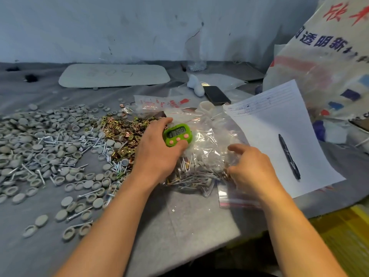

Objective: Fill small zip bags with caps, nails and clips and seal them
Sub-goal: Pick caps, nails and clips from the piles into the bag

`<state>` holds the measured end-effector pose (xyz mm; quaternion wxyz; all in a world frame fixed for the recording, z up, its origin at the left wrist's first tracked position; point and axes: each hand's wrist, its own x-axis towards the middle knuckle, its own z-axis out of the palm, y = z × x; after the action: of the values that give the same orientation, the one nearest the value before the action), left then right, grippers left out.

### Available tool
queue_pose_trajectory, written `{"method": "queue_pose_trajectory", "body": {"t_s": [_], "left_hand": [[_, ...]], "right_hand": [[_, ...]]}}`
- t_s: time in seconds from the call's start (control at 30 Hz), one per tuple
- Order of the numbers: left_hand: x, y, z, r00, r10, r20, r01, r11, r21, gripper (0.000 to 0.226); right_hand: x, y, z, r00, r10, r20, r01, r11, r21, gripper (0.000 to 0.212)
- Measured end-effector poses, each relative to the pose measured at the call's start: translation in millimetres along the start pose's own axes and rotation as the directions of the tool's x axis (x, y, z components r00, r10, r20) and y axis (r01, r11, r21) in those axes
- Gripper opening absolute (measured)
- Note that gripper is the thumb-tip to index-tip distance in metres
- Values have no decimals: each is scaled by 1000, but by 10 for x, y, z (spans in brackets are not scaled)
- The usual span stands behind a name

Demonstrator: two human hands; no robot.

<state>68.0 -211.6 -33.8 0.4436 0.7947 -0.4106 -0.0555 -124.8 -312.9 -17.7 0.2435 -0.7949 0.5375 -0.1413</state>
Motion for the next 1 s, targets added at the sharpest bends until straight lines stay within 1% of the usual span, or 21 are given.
{"method": "queue_pose_trajectory", "body": {"t_s": [0.03, 0.1, 0.2, 0.27, 0.37, 0.47, 0.5, 0.53, 0.6, 0.63, 0.7, 0.73, 0.77, 0.87, 0.93, 0.97, 1.0], "left_hand": [[-32, 9, -9, 999, 27, -24, -27, 1000, 16, 66], [-94, 47, -25, 996, 77, -48, -75, 996, 44, 64], [-186, 83, -71, 993, 98, -59, -94, 994, 60, 60], [-246, 95, -108, 993, 95, -71, -90, 994, 67, 58], [-372, 157, -141, 993, 104, -63, -99, 992, 78, 59], [-496, 211, -161, 989, 133, -71, -126, 987, 95, 56], [-528, 224, -161, 988, 138, -74, -131, 987, 91, 55], [-557, 236, -158, 987, 144, -73, -138, 987, 87, 53], [-609, 256, -150, 985, 158, -66, -152, 984, 88, 50], [-627, 264, -151, 985, 161, -64, -155, 984, 88, 49], [-643, 274, -166, 986, 159, -59, -154, 985, 80, 49], [-642, 276, -177, 986, 155, -57, -151, 985, 78, 50], [-637, 277, -188, 987, 150, -55, -145, 986, 80, 50], [-633, 272, -220, 990, 136, -46, -131, 987, 93, 53], [-643, 255, -248, 990, 134, -40, -129, 987, 98, 54], [-646, 247, -259, 990, 132, -39, -128, 987, 101, 54], [-648, 240, -266, 991, 131, -38, -126, 987, 102, 54]], "right_hand": [[15, 35, 9, 1000, -3, -8, 3, 1000, -5, 60], [63, 91, 5, 997, 21, -69, -20, 1000, 13, 51], [121, 111, -8, 982, 43, -185, -37, 999, 36, 24], [121, 119, -23, 969, 37, -245, -14, 995, 97, 12], [79, 138, -59, 927, 28, -375, 74, 964, 255, 12], [8, 93, -95, 818, 47, -573, 236, 881, 409, 13], [-10, 79, -91, 790, 55, -610, 277, 856, 436, 13], [-17, 67, -76, 781, 65, -621, 300, 834, 464, 12], [-17, 59, -27, 812, 106, -574, 287, 784, 550, 13], [-8, 59, -5, 833, 130, -538, 262, 764, 590, 22], [30, 90, 16, 857, 155, -491, 229, 739, 634, 56], [53, 102, 8, 861, 161, -482, 226, 729, 646, 70], [75, 111, -10, 863, 160, -479, 230, 720, 655, 78], [116, 119, -42, 874, 159, -459, 206, 734, 647, 86], [122, 132, -19, 922, 158, -355, 121, 750, 650, 87], [117, 140, 0, 949, 148, -280, 73, 759, 647, 83], [114, 149, 22, 969, 128, -212, 32, 785, 618, 73]]}}
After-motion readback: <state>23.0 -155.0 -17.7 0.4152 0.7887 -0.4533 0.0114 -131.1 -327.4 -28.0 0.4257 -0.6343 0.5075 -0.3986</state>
